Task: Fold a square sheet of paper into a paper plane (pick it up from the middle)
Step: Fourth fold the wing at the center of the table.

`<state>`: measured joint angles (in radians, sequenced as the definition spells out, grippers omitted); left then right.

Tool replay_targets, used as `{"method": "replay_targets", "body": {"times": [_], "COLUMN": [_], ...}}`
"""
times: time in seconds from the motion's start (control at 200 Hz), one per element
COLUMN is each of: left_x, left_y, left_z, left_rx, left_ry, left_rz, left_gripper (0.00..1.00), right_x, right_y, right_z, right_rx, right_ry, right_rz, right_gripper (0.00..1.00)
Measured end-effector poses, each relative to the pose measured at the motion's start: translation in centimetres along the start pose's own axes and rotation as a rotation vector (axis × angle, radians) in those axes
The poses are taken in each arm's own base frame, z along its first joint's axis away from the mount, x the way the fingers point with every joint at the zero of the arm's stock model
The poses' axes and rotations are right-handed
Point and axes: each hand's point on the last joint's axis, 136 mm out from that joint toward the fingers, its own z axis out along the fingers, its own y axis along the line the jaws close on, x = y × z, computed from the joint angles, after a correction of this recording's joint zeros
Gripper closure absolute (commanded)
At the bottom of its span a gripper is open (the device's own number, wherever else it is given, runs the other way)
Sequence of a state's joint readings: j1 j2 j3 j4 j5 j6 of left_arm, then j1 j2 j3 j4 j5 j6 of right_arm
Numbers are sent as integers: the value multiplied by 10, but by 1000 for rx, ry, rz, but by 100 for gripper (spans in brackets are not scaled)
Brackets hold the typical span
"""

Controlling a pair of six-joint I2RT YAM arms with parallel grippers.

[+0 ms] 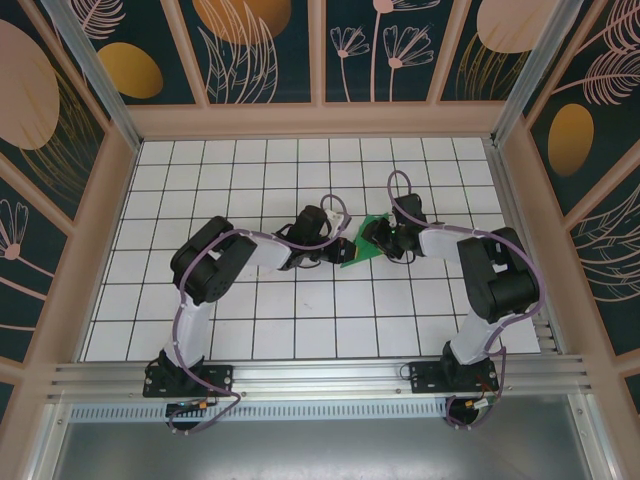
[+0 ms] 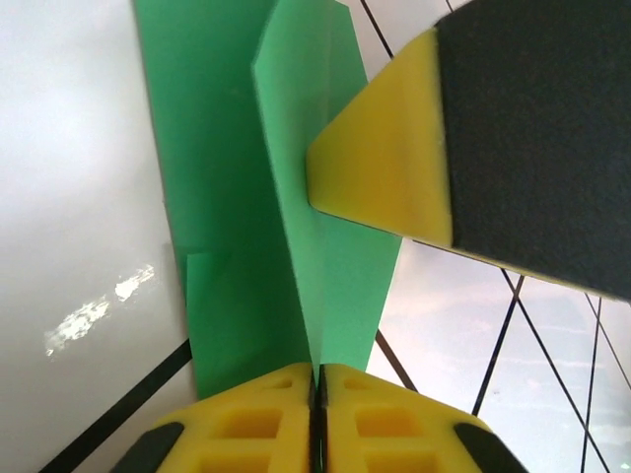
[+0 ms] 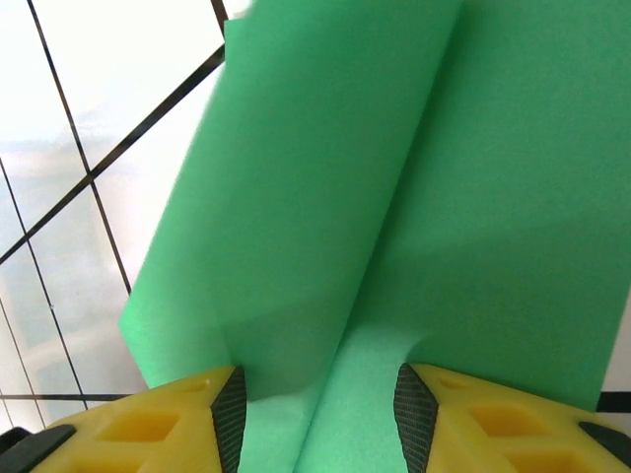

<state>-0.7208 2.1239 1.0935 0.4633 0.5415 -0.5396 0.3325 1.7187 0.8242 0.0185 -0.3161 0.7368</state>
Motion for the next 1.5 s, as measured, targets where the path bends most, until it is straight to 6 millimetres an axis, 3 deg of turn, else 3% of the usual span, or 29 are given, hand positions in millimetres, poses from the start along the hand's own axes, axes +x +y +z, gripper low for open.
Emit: {"method": "replay_targets", "body": {"times": [0.165,0.45,1.116,1.501], "left_x": [-2,-4,-8,-12], "left_y": [-3,-7,-7,-12], "left_z": [5,10,14,11], "left_rx": [32,84,106,121], "left_ry": [11,28,41,39], "left_rz": [-16,-112,-207,-219], "left_gripper": [94,94,93,75], "right_x": [-3,-16,-5,-10], "right_y": [2,18,-7,-14], "right_z": [-6,-36,-8,-3], "right_rx": [-13,-71,2,82], "right_ry": [-1,-69,3,8], "right_rz": [-44,-81,-48,-11], "right_gripper": [47,46,53,58]}}
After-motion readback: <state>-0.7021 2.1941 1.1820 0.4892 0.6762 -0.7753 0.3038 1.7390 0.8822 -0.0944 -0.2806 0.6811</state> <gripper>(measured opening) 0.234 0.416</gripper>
